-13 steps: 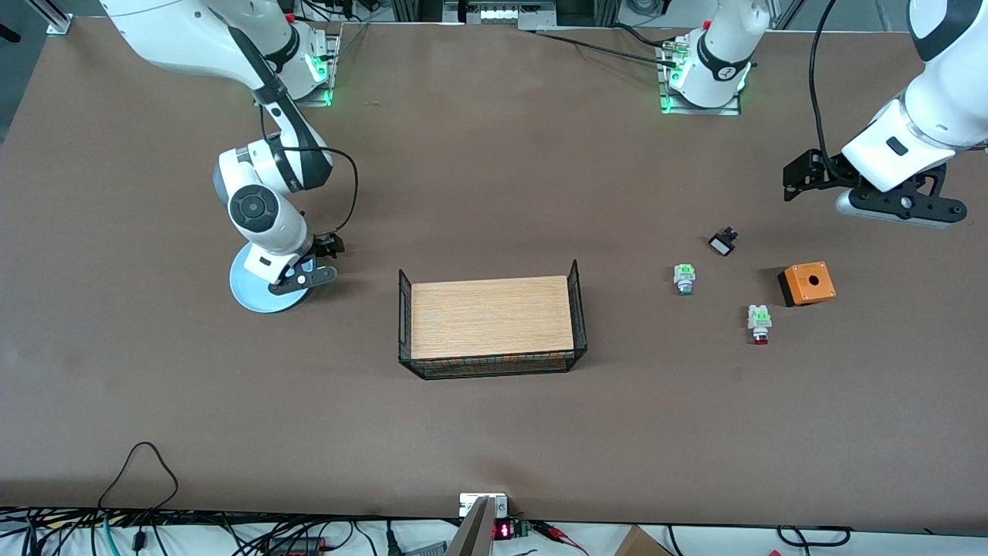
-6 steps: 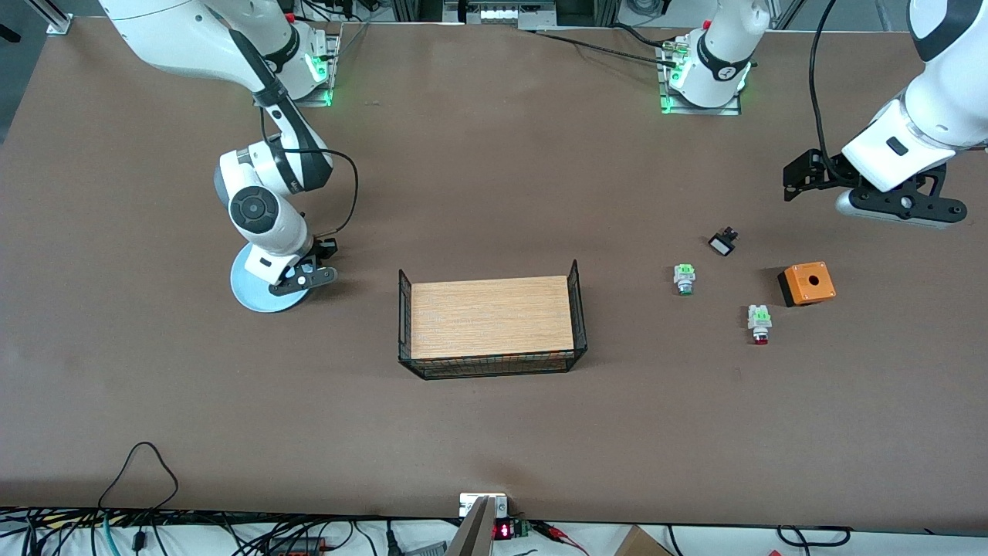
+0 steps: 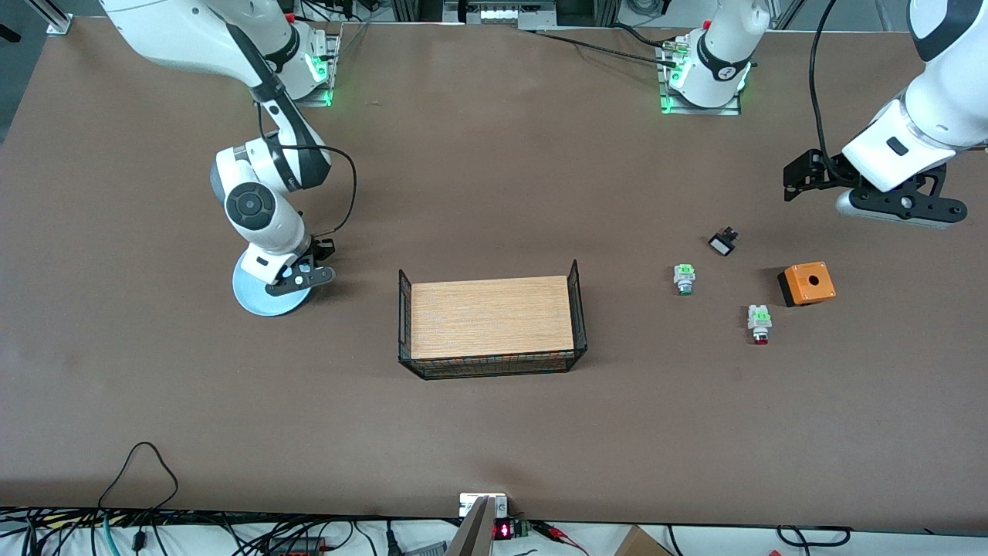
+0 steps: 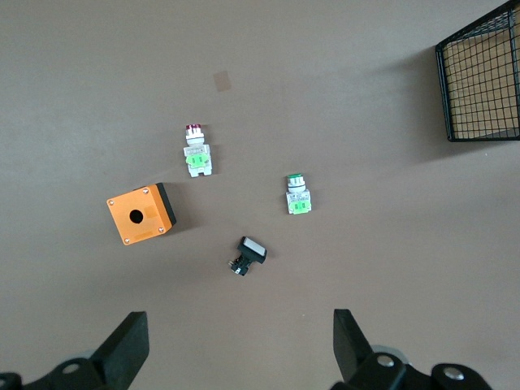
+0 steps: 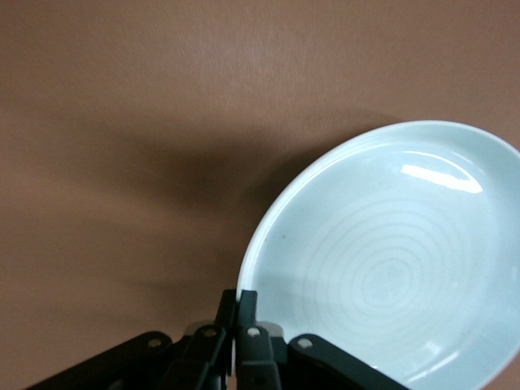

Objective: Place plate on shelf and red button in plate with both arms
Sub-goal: 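Grasp the plate rim with the right gripper, then lift the plate with the right gripper and carry it over the wooden box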

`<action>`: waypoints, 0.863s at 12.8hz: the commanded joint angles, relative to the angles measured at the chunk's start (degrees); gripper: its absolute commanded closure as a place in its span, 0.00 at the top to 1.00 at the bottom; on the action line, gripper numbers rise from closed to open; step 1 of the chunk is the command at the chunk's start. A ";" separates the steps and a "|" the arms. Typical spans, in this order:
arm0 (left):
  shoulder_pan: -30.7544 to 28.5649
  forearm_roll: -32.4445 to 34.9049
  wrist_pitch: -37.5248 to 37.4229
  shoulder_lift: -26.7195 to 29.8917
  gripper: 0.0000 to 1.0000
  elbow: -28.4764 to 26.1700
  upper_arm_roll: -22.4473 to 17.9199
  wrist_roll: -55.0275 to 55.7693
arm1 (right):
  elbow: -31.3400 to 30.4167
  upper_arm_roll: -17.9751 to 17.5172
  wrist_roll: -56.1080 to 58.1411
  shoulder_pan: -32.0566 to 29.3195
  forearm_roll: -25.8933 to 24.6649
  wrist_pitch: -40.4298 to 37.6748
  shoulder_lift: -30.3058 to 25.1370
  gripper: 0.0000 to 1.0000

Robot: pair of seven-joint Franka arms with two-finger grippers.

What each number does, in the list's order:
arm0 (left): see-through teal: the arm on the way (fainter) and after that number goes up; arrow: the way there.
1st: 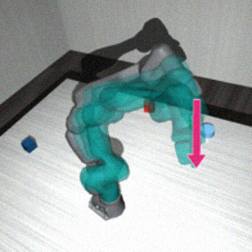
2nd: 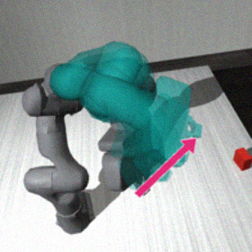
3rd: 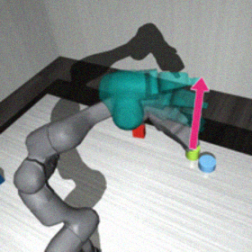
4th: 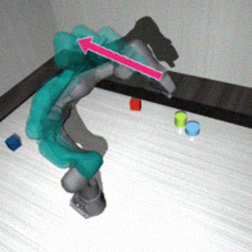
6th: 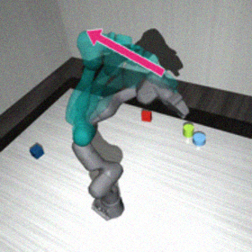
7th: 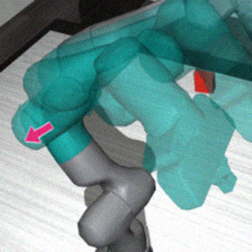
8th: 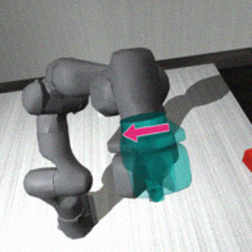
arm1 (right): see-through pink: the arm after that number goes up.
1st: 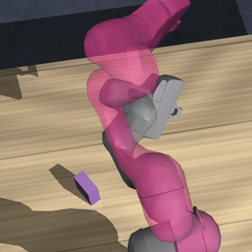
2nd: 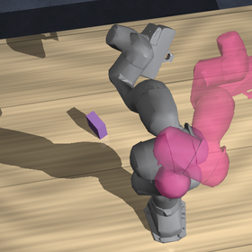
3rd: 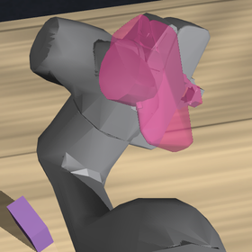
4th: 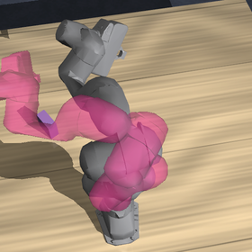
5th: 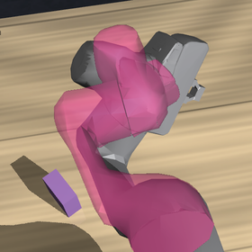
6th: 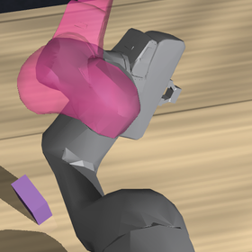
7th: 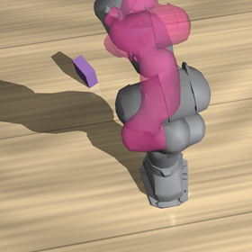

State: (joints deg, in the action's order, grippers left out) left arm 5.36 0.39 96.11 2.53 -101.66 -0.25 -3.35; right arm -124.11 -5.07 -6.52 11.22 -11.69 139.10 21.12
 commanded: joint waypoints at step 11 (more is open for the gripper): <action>0.44 0.14 -1.45 -0.77 1.00 1.81 -0.36 -1.04 | 20.30 -5.03 20.06 9.24 -0.35 -16.84 -10.31 0.00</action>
State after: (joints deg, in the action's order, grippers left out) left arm 5.36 0.39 96.11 2.53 -101.65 -0.25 -3.35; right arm -107.21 -9.38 11.89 18.18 -11.79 124.66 10.39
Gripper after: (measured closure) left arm 0.000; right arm 0.974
